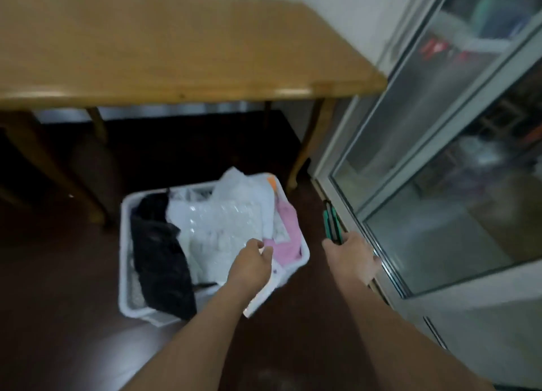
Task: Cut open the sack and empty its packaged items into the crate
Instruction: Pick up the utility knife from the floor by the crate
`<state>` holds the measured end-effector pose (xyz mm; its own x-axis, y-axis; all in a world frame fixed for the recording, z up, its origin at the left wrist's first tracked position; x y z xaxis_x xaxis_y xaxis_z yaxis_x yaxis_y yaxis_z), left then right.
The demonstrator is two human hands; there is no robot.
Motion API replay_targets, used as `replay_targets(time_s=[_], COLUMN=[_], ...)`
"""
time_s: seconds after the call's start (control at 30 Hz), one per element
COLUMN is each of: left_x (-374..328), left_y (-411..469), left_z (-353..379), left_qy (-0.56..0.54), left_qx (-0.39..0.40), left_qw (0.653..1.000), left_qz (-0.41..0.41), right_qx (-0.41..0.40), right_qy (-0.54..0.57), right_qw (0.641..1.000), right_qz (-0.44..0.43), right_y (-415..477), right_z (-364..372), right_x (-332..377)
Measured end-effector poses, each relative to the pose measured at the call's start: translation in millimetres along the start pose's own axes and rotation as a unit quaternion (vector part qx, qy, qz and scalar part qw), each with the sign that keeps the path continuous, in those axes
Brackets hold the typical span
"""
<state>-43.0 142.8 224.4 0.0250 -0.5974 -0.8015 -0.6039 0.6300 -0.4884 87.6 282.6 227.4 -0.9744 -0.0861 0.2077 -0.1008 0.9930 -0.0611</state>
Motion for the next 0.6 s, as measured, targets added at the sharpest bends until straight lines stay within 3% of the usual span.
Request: replay_targets(time_s=[0.27,0.6], left_x=[-84.5,-153.6], left_y=[45.5,173.3], left_z=[-156.7,-250.0], left_qy=[0.007,-0.035], left_qx=[-0.125,-0.205], left_qw=[0.992,0.978], left_qz=[0.017,-0.001], right_qx=[-0.013,0.013], right_qy=[0.005,-0.054], right_qw=[0.991,0.966], right_qz=[-0.134,-0.251], right_y=[53.2,147.8], right_z=[-76.6,-44.0], right_x=[197.5,396.1])
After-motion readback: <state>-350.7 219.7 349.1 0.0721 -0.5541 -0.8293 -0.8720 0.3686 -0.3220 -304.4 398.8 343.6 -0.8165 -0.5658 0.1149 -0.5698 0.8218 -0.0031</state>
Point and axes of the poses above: each hand's wrist, its own y-axis towards the middle knuckle, its own z-axis out of the palm, x = y × z, the point moved 2 cm from there along y, towards the middle knuckle, and after that the axes turned 9 degrees about -y, right-handed, at the moved point
